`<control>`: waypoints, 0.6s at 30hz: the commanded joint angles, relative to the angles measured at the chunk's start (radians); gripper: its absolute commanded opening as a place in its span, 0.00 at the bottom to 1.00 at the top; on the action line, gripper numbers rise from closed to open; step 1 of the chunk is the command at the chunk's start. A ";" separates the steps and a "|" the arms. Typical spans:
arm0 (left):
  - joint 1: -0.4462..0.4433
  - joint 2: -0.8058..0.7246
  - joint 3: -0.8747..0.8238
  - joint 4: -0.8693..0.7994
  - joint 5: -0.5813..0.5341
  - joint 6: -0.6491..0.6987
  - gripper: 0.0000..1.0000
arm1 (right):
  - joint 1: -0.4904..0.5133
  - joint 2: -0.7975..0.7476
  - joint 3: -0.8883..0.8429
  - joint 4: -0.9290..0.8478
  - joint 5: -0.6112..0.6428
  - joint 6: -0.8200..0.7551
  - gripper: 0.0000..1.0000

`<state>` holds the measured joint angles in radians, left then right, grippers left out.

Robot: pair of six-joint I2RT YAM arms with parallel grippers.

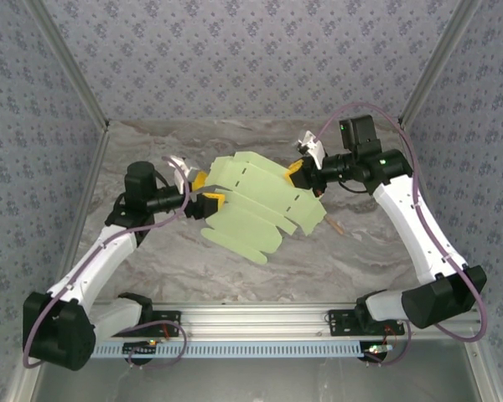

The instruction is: Fold the paper box

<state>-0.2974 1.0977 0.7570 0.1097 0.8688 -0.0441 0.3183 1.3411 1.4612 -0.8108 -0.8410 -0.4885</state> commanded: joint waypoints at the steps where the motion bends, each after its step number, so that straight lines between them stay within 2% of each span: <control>1: -0.035 0.027 0.009 0.080 0.086 -0.015 0.87 | -0.007 -0.018 -0.017 0.028 -0.059 0.022 0.00; 4: -0.076 0.051 0.034 0.068 0.095 0.024 0.79 | -0.007 -0.028 -0.033 0.046 -0.072 0.022 0.00; 18: -0.083 0.116 0.104 0.059 0.190 0.002 0.10 | -0.010 -0.048 -0.075 0.097 -0.032 0.013 0.00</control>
<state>-0.3752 1.2110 0.8219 0.1528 1.0058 -0.0452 0.3107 1.3140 1.4040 -0.7441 -0.8764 -0.4850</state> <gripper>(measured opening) 0.129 0.070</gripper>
